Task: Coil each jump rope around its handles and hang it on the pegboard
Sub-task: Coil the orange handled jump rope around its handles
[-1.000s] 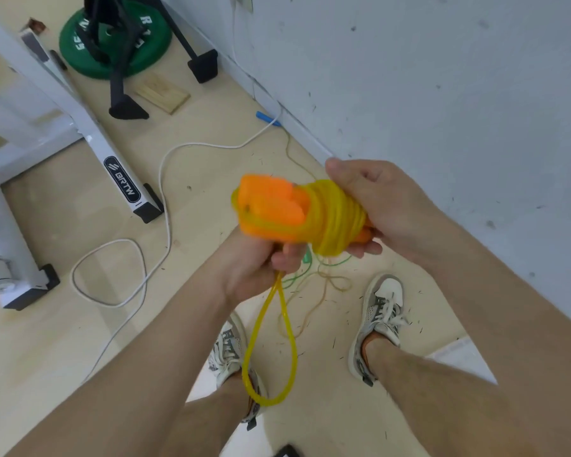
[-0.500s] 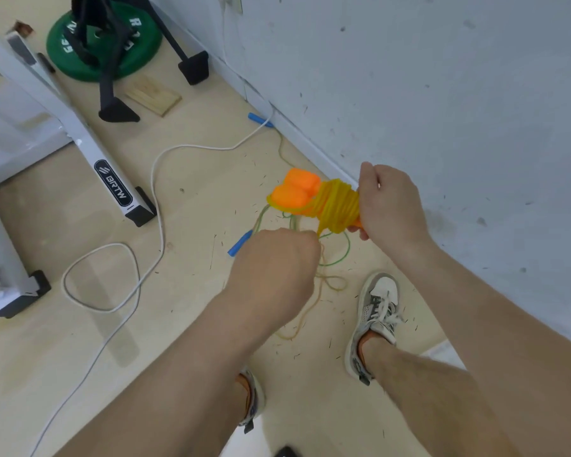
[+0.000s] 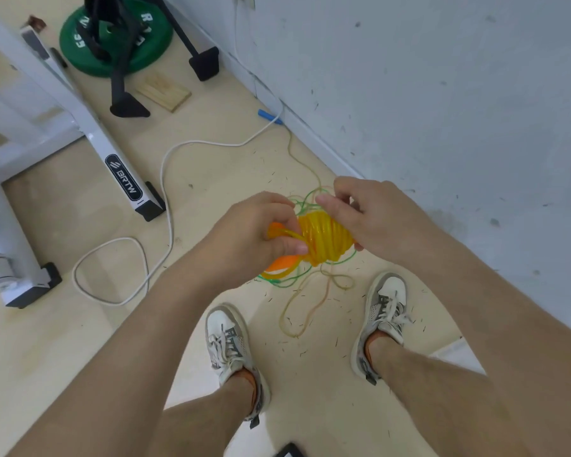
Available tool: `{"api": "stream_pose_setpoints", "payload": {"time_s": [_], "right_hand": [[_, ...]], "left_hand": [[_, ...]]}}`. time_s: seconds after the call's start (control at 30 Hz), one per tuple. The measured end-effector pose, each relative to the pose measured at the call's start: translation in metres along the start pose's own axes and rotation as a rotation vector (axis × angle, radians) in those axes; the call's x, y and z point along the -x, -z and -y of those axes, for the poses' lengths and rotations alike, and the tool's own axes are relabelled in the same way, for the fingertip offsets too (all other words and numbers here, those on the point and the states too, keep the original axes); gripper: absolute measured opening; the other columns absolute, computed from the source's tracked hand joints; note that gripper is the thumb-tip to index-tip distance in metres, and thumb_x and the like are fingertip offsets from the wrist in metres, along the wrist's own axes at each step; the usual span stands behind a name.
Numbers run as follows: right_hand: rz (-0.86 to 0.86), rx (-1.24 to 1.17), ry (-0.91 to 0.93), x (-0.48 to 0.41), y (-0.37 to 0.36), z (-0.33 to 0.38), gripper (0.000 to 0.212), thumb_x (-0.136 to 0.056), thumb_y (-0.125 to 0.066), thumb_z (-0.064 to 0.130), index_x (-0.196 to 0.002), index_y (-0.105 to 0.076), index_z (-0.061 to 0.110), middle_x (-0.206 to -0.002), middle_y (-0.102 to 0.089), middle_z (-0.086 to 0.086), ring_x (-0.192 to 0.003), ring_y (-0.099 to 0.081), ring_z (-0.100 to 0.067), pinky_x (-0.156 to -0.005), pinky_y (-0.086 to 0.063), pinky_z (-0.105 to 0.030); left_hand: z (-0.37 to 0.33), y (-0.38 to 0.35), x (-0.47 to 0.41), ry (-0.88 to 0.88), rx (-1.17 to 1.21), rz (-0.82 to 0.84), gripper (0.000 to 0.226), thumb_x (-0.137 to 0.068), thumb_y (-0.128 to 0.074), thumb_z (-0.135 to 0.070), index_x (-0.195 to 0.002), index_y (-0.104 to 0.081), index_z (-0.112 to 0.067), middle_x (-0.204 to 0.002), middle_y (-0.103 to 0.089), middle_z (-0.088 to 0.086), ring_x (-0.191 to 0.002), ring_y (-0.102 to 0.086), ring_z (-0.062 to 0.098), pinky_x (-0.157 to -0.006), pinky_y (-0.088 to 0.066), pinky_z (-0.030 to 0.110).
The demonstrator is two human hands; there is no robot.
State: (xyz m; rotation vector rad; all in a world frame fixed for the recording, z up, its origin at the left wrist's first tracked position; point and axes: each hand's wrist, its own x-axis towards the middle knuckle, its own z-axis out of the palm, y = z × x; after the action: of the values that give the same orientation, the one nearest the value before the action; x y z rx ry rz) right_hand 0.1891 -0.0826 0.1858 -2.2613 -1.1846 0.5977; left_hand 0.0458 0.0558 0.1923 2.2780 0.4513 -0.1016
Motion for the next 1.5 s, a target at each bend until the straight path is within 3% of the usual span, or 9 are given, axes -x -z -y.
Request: {"api": "stream_pose_setpoints", "payload": {"time_s": [0.17,0.27,0.4,0.5,0.63,0.9,1.1,1.23,1.5], "right_hand": [[0.359,-0.069,-0.099,0.004,0.001,0.007,0.061,-0.066,-0.035,0.085,-0.081,-0.037,0.026,-0.076,-0.055,0.001,-0.067,-0.055,-0.018,-0.063,-0.045,-0.036],[0.528,0.127,-0.043,0.007,-0.005,0.010,0.064,-0.059,-0.056,0.085,-0.085,-0.034,0.030,-0.082,-0.053,0.007,-0.070,-0.052,-0.010,-0.061,-0.043,-0.030],[0.497,-0.010,-0.014,0.006,-0.008,0.013,0.070,-0.065,-0.067,0.074,-0.116,-0.046,0.030,-0.090,-0.058,0.012,-0.085,-0.059,-0.009,-0.072,-0.049,-0.029],[0.484,-0.050,0.013,0.004,-0.004,0.014,0.053,-0.067,-0.069,0.069,-0.095,-0.060,0.025,-0.084,-0.066,0.006,-0.080,-0.063,-0.013,-0.071,-0.052,-0.032],[0.428,-0.082,-0.054,0.002,-0.001,0.010,0.054,-0.068,-0.071,0.067,-0.088,-0.064,0.016,-0.083,-0.070,-0.003,-0.079,-0.067,-0.019,-0.075,-0.054,-0.040],[0.389,0.103,-0.033,0.004,0.000,0.008,0.042,-0.073,-0.071,0.065,-0.080,-0.055,0.027,-0.076,-0.062,0.007,-0.074,-0.061,-0.012,-0.066,-0.048,-0.031],[0.355,0.193,-0.061,0.002,0.005,0.001,0.044,-0.075,-0.064,0.070,-0.087,-0.055,0.028,-0.077,-0.059,0.007,-0.070,-0.056,-0.007,-0.056,-0.037,-0.026],[0.335,0.243,-0.058,0.001,0.005,0.001,0.049,-0.074,-0.060,0.073,-0.094,-0.056,0.029,-0.079,-0.059,0.008,-0.074,-0.056,-0.007,-0.059,-0.041,-0.028],[0.423,0.339,-0.003,0.002,0.000,0.001,0.046,-0.074,-0.060,0.074,-0.083,-0.049,0.030,-0.078,-0.055,0.010,-0.072,-0.052,-0.004,-0.056,-0.034,-0.027]], "left_hand": [[0.003,0.003,0.000,0.054,0.066,0.063,0.013,-0.078,-0.074,-0.040,-0.079,-0.065,-0.030,-0.094,-0.066,-0.003,-0.088,-0.059,0.013,-0.080,-0.050,0.037],[-0.005,-0.004,0.000,-0.009,-0.092,0.160,0.011,-0.077,-0.067,-0.046,-0.074,-0.060,-0.039,-0.087,-0.064,-0.006,-0.082,-0.058,0.013,-0.076,-0.050,0.041],[-0.011,-0.003,0.001,-0.017,-0.021,0.123,0.011,-0.073,-0.060,-0.051,-0.074,-0.064,-0.041,-0.087,-0.068,-0.005,-0.083,-0.061,0.015,-0.075,-0.050,0.043],[-0.012,0.003,0.004,-0.075,0.012,0.094,0.016,-0.076,-0.059,-0.050,-0.078,-0.068,-0.037,-0.096,-0.067,-0.004,-0.090,-0.060,0.014,-0.079,-0.050,0.041],[-0.019,0.000,0.004,-0.305,-0.433,-0.195,0.046,-0.085,-0.044,-0.051,-0.083,-0.074,-0.018,-0.104,-0.057,0.005,-0.095,-0.057,0.026,-0.069,-0.050,0.036],[-0.031,-0.006,0.009,-0.084,-0.788,0.041,0.010,-0.097,-0.046,-0.030,-0.092,-0.054,-0.028,-0.064,-0.041,-0.003,-0.064,-0.049,0.021,-0.052,-0.028,0.029],[-0.029,-0.003,0.010,-0.090,-0.642,0.060,0.029,-0.102,-0.029,-0.040,-0.106,-0.055,-0.027,-0.078,-0.041,-0.005,-0.076,-0.049,0.020,-0.065,-0.039,0.035],[-0.029,-0.003,0.008,0.102,-0.628,0.034,0.042,-0.101,-0.026,-0.044,-0.079,-0.053,-0.021,-0.071,-0.049,-0.001,-0.073,-0.054,0.024,-0.063,-0.043,0.035],[-0.024,0.007,0.011,0.328,-0.172,0.437,0.036,-0.101,-0.037,-0.031,-0.088,-0.068,-0.018,-0.071,-0.057,-0.002,-0.069,-0.055,0.015,-0.068,-0.044,0.029]]}}
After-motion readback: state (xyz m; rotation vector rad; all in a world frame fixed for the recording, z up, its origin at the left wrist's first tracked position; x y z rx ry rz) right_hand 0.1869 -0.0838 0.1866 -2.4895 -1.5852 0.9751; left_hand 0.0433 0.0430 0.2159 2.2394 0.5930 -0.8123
